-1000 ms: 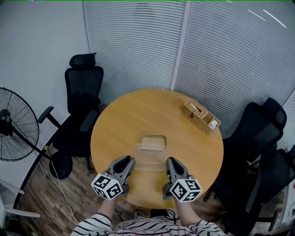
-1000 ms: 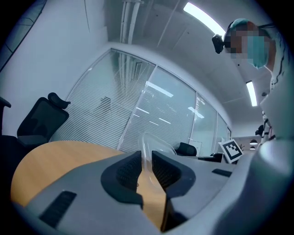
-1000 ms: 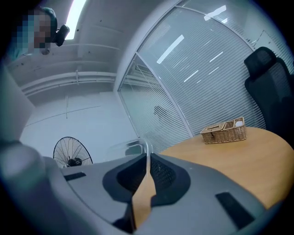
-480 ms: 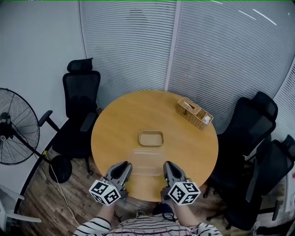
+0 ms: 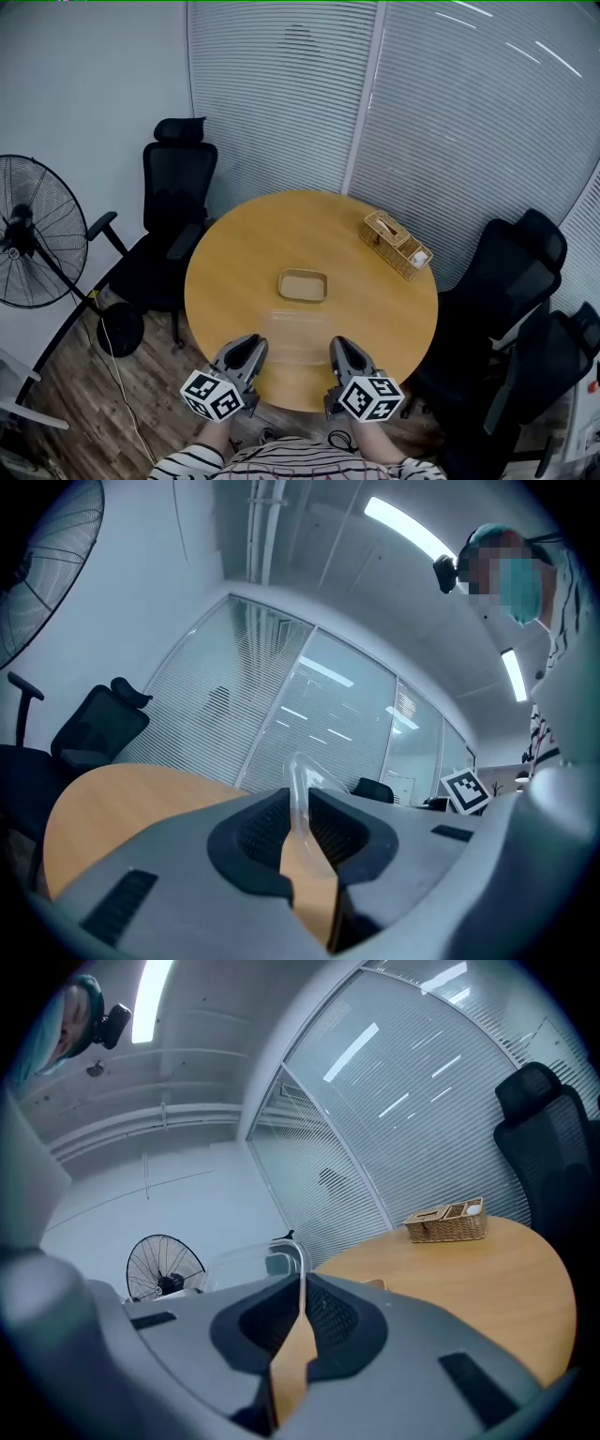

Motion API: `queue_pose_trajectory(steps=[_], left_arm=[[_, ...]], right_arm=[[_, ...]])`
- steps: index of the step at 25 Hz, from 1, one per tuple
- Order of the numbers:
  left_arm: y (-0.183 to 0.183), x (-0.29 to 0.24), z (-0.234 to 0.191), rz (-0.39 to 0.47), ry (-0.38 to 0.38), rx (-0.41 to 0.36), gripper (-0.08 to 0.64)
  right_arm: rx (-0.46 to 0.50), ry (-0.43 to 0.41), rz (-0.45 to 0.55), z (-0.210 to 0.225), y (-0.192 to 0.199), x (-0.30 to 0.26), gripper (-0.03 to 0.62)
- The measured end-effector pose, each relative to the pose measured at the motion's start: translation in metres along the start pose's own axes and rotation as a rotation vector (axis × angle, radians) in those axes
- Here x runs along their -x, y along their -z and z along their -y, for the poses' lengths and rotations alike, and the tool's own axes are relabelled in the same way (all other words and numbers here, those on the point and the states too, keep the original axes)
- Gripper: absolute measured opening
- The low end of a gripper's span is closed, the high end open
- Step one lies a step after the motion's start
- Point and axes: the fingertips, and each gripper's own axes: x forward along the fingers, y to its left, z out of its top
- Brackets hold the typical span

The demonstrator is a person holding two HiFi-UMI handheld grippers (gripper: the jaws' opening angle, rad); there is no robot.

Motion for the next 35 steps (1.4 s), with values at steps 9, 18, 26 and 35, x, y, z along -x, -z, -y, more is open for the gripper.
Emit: queue_pose_trajectory(steps=[9,18,26,35], left_arm=[[0.019,-0.007,0.046,0.012,-0.057,0.009,0.080],[0.034,0.000,0.079,0.012,-0.111,-0.001,0.078],[0.036,0.014,0.088,0.023,-0.153,-0.006,0.078],[0.038,0.026,0.088,0.044,-0.181,0.008,0.078]], right_arm=[[-0.001,-0.044,-0.047,0.030,-0.009,0.033,0.040],[0.008,-0.092,-0.080,0.043,-0.007,0.058,0.038],[0.015,-0.129,-0.096,0.036,-0.005,0.065,0.038],[0.020,-0.151,-0.103,0.029,-0.001,0.066,0.038]])
